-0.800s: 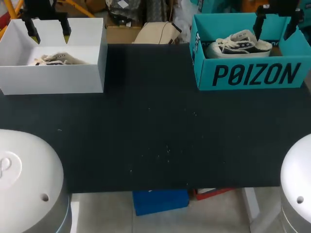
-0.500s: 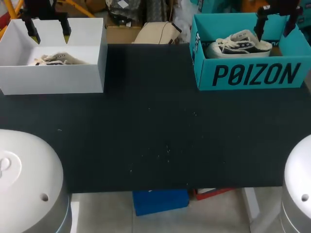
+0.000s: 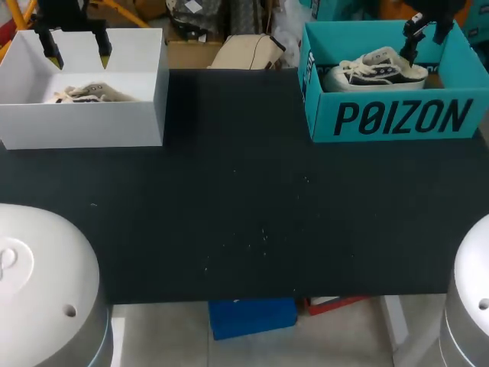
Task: Take the shoe out of the shoebox, open the shoe tongue, remove and reinsert the insole, then place the shoe into the shoebox
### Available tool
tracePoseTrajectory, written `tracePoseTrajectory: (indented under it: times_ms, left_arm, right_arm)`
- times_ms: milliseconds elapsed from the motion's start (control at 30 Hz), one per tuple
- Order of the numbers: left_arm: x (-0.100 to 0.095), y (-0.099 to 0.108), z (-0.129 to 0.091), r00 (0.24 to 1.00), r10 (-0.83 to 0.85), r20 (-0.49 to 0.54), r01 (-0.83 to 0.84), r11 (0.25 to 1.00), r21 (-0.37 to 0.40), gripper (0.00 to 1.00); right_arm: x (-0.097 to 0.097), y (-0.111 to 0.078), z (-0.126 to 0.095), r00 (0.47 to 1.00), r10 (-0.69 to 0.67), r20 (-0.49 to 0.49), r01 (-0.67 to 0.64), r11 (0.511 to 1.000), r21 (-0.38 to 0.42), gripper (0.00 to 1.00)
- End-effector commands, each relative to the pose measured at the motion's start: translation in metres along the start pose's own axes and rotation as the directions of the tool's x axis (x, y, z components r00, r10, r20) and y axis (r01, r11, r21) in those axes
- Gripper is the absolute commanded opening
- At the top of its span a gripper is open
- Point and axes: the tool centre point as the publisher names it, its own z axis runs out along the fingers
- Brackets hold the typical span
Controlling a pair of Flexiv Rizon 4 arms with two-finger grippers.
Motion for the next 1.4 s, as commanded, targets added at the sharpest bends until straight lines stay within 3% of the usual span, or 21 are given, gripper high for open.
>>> tracePoseTrajectory:
  times_ms: [33, 133, 233, 400, 567, 667, 1067, 1233, 1400]
  left_arm:
    - [0.0, 0.0, 0.0, 1.0, 0.0, 0.001, 0.0, 1.0, -0.001, 1.0]
    - [0.0, 0.0, 0.0, 1.0, 0.0, 0.001, 0.0, 1.0, -0.001, 1.0]
    - [0.0, 0.0, 0.0, 1.0, 0.0, 0.001, 0.0, 1.0, -0.001, 1.0]
    - [0.0, 0.0, 0.0, 1.0, 0.0, 0.001, 0.0, 1.0, -0.001, 1.0]
    - [0.0, 0.0, 0.0, 1.0, 0.0, 0.001, 0.0, 1.0, -0.001, 1.0]
    - [0.0, 0.0, 0.0, 1.0, 0.0, 0.001, 0.0, 1.0, -0.001, 1.0]
    - [0.0, 0.0, 0.0, 1.0, 0.0, 0.001, 0.0, 1.0, -0.001, 1.0]
    - [0.0, 0.0, 0.0, 1.0, 0.0, 0.001, 0.0, 1.0, -0.001, 1.0]
    - [0.0, 0.0, 0.0, 1.0, 0.0, 0.001, 0.0, 1.0, -0.001, 1.0]
  right_arm:
    - [0.004, -0.007, -0.001, 0.741, -0.645, 0.186, 0.668, 0.737, -0.102, 1.0]
    - [0.004, -0.007, -0.001, 0.741, -0.645, 0.186, 0.668, 0.737, -0.102, 1.0]
    - [0.0, 0.0, 0.011, 0.702, -0.695, 0.155, 0.709, 0.703, -0.057, 1.0]
    - [-0.006, 0.02, 0.02, 0.625, -0.78, 0.041, 0.78, 0.623, -0.058, 1.0]
    - [-0.016, 0.043, 0.022, 0.569, -0.823, -0.007, 0.82, 0.568, -0.067, 1.0]
    - [-0.027, 0.059, 0.026, 0.531, -0.848, 0.003, 0.847, 0.531, -0.023, 1.0]
    - [-0.027, 0.059, 0.026, 0.531, -0.848, 0.003, 0.847, 0.531, -0.023, 1.0]
    - [-0.025, 0.064, 0.046, 0.642, -0.766, -0.034, 0.765, 0.643, -0.038, 1.0]
    - [-0.029, 0.079, 0.057, 0.658, -0.753, -0.027, 0.752, 0.658, -0.038, 1.0]
